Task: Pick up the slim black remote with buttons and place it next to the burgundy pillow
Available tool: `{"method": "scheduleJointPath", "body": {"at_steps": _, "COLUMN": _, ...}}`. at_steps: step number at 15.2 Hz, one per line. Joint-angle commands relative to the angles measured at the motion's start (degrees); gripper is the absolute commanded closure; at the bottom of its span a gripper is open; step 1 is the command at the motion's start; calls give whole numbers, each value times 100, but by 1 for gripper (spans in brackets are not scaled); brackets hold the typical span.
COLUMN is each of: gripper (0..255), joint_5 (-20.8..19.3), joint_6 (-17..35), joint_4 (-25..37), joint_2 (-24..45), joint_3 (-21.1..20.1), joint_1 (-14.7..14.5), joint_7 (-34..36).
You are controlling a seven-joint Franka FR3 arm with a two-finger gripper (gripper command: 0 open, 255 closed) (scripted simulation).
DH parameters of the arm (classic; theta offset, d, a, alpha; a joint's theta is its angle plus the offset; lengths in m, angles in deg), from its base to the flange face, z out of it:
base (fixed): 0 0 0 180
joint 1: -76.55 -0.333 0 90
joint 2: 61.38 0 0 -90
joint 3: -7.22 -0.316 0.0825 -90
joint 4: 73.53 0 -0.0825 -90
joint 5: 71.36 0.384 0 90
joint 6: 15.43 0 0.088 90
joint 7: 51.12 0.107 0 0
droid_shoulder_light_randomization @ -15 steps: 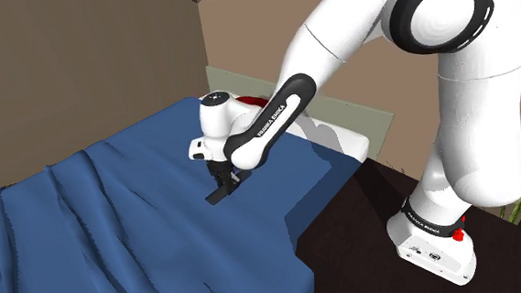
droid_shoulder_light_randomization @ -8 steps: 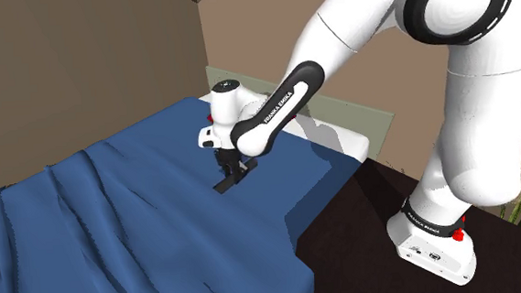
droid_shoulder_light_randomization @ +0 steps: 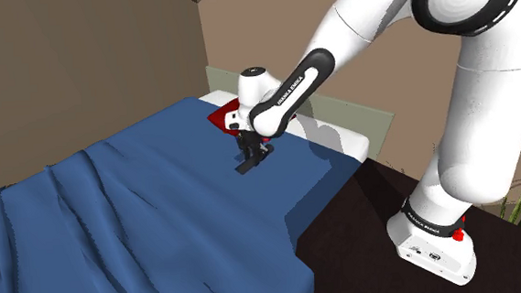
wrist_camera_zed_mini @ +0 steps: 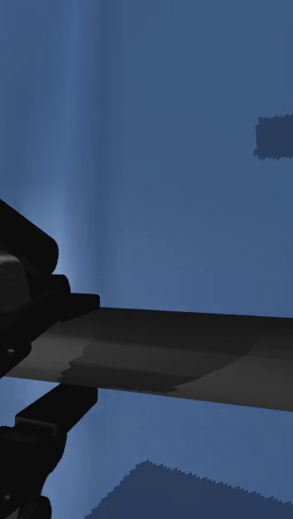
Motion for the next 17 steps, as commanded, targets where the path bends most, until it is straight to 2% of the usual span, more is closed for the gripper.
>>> {"method": "scheduleJointPath", "body": {"at_steps": 1, "gripper": 255, "joint_5": 89, "joint_6": 43, "joint_4": -117, "joint_2": -82, "joint_3": 55, "joint_1": 218, "joint_7": -352}}
{"method": "scheduleJointPath", "body": {"at_steps": 9, "gripper": 255, "joint_5": 405, "joint_6": 74, "joint_4": -208, "joint_2": -150, "joint_3": 329, "joint_1": 1058, "joint_7": -1720}}
{"method": "scheduleJointPath", "body": {"at_steps": 17, "gripper": 255, "joint_5": 671, "joint_6": -74, "joint_4": 132, "joint_2": 60, "joint_3": 606, "joint_1": 1872, "joint_7": -3026}}
